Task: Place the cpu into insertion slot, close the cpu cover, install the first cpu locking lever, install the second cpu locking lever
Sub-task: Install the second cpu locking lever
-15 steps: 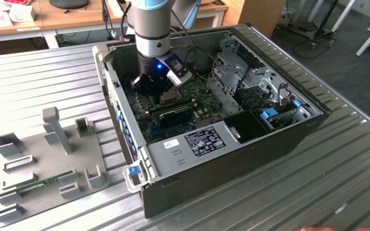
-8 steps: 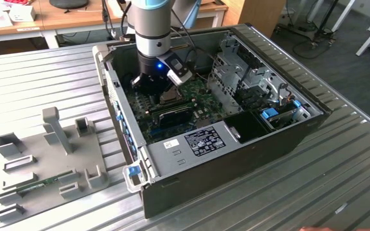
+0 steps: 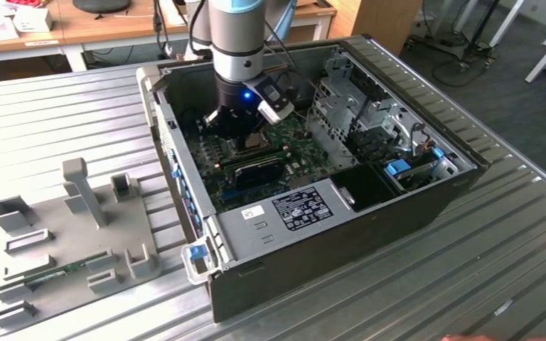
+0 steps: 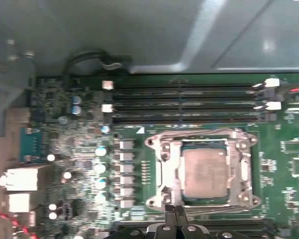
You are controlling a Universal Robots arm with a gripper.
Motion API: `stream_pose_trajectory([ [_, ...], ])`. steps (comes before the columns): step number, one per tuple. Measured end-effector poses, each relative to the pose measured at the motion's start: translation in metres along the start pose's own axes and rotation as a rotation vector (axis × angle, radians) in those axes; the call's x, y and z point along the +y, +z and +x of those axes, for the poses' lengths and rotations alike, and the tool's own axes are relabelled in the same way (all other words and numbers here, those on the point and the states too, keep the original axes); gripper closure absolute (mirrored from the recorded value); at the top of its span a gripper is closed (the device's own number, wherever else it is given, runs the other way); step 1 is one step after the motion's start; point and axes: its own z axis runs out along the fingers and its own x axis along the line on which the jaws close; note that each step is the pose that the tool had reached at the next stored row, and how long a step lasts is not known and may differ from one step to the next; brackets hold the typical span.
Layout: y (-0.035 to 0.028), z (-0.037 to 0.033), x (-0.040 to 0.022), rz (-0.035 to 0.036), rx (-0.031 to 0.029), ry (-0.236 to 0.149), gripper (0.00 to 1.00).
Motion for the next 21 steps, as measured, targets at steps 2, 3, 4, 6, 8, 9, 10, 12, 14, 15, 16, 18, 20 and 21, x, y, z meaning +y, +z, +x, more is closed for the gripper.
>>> stream_pose_trajectory([
  [2,0.0005,-0.0056,0.0002,0.0001,0.0000,0.001,0.90],
  [3,0.0007,-0.0083,0.0002,0.0002,0.0000,0.001,0.90],
  [4,0.0010,-0.0110,0.0003,0.0002,0.0000,0.002,0.90],
  [6,0.0014,-0.0161,0.0005,0.0002,-0.0001,0.002,0.90],
  [8,0.0017,-0.0191,0.0007,0.0001,0.0000,0.002,0.90],
  [9,0.0018,-0.0200,0.0009,0.0001,-0.0001,0.002,0.90],
  [10,0.0019,-0.0204,0.0013,0.0000,-0.0001,0.002,0.90],
  [12,0.0021,-0.0206,0.0026,-0.0013,0.0000,0.002,0.90],
  [14,0.0022,-0.0208,0.0044,-0.0036,0.0000,0.003,0.90],
  [15,0.0023,-0.0208,0.0056,-0.0048,0.0001,0.003,0.90],
  [16,0.0023,-0.0208,0.0066,-0.0068,0.0002,0.003,0.90],
  [18,0.0025,-0.0207,0.0086,-0.0160,0.0005,0.003,0.90],
  [20,0.0027,-0.0206,0.0114,-0.0238,0.0007,0.004,0.90],
  [21,0.0028,-0.0206,0.0129,-0.0268,0.0008,0.004,0.90],
])
